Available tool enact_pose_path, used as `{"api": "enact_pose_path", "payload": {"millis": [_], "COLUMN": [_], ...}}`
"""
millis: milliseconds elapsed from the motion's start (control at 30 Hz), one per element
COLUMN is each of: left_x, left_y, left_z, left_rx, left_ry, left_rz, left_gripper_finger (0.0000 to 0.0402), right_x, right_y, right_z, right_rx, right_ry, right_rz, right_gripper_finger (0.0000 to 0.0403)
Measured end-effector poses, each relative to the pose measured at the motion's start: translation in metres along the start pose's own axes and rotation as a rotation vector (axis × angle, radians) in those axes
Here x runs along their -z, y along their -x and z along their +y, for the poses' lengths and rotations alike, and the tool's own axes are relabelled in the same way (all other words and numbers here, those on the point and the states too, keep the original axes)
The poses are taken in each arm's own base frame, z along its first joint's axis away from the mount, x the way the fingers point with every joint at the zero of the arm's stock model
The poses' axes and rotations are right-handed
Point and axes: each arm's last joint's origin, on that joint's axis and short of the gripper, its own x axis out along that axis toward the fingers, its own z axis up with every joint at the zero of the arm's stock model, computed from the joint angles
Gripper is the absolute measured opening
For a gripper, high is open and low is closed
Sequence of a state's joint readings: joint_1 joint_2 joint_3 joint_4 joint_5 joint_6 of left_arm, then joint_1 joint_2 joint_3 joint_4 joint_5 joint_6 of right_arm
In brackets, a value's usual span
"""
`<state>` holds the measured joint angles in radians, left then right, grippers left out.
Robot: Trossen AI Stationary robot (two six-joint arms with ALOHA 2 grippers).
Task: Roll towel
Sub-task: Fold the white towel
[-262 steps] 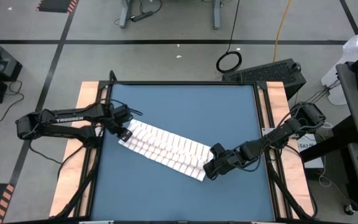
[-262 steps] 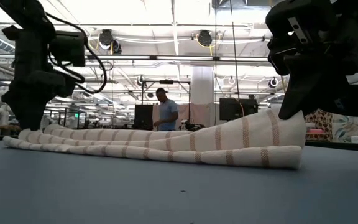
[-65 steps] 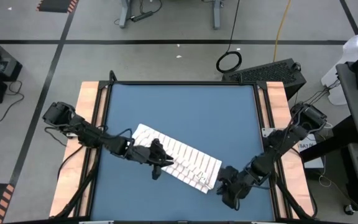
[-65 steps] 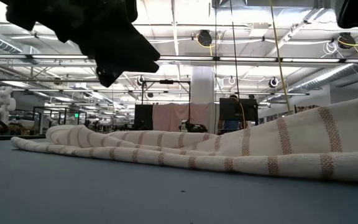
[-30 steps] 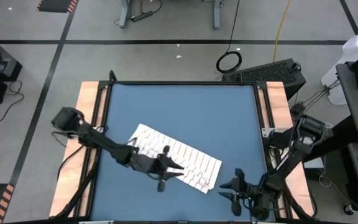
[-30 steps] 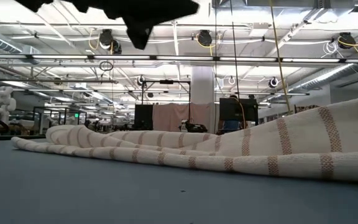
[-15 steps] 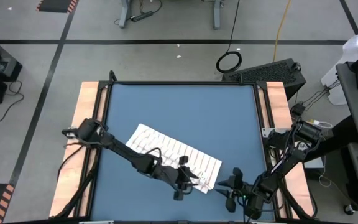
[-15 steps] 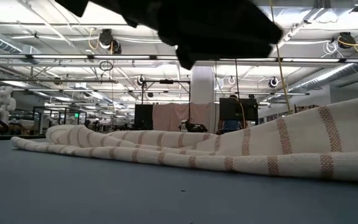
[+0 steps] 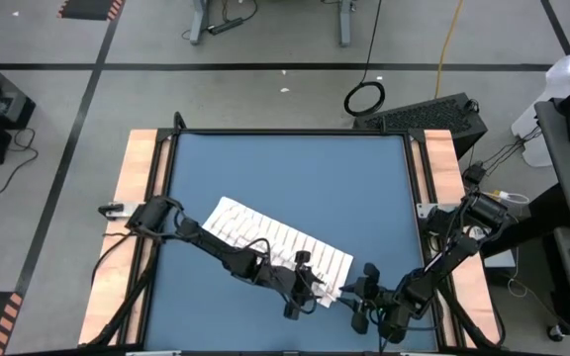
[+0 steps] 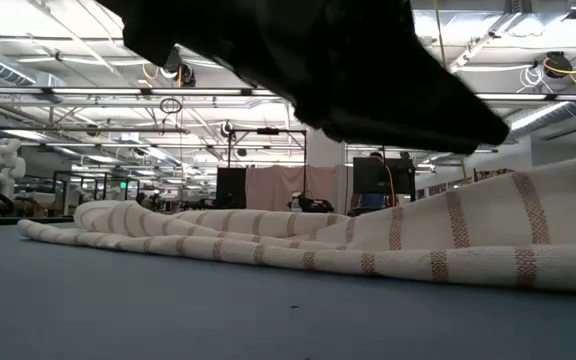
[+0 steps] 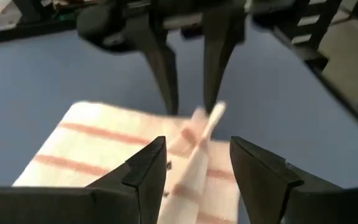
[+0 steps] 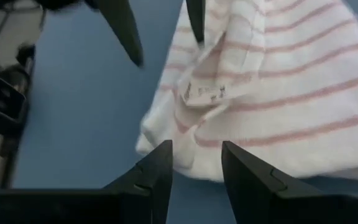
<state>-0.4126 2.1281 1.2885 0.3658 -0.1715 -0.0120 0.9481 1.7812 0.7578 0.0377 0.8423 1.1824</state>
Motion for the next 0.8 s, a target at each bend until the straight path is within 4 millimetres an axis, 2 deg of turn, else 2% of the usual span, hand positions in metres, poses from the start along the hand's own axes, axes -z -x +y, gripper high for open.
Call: {"api": "enact_pose_path", "payload": {"millis": [267,467,567,700,800], "left_x": [0.006,0.004,0.010,0.017,0.017], "left_y": [-0.003,-0.004,-0.009,-0.014,-0.014], "left_z": [0.001,0.002,0.003,0.003,0.001], "left_rx": [0.011,0.009,0.022,0.026,0.029], "left_ry": [-0.025,-0.050,-0.049,-0.040,-0.041], "left_rz": [0.025,0.000,0.002,-0.002,-0.007], "left_gripper_finger": [0.0162,0.0122,0.0107,0.0102,0.0102], "right_x": [0.002,0.002,0.001,-0.002,-0.004], "right_y": [0.000,0.001,-0.001,-0.004,-0.005], "right_z": [0.002,0.004,0.003,0.003,0.003], "right_rx": [-0.017,-0.035,-0.035,-0.031,-0.030], "right_ry": [-0.061,-0.107,-0.114,-0.106,-0.104], "right_rz": [0.008,0.021,0.021,0.020,0.011], "right_gripper_finger": [0.0120,0.0077,0.0050,0.0012,0.0004]}}
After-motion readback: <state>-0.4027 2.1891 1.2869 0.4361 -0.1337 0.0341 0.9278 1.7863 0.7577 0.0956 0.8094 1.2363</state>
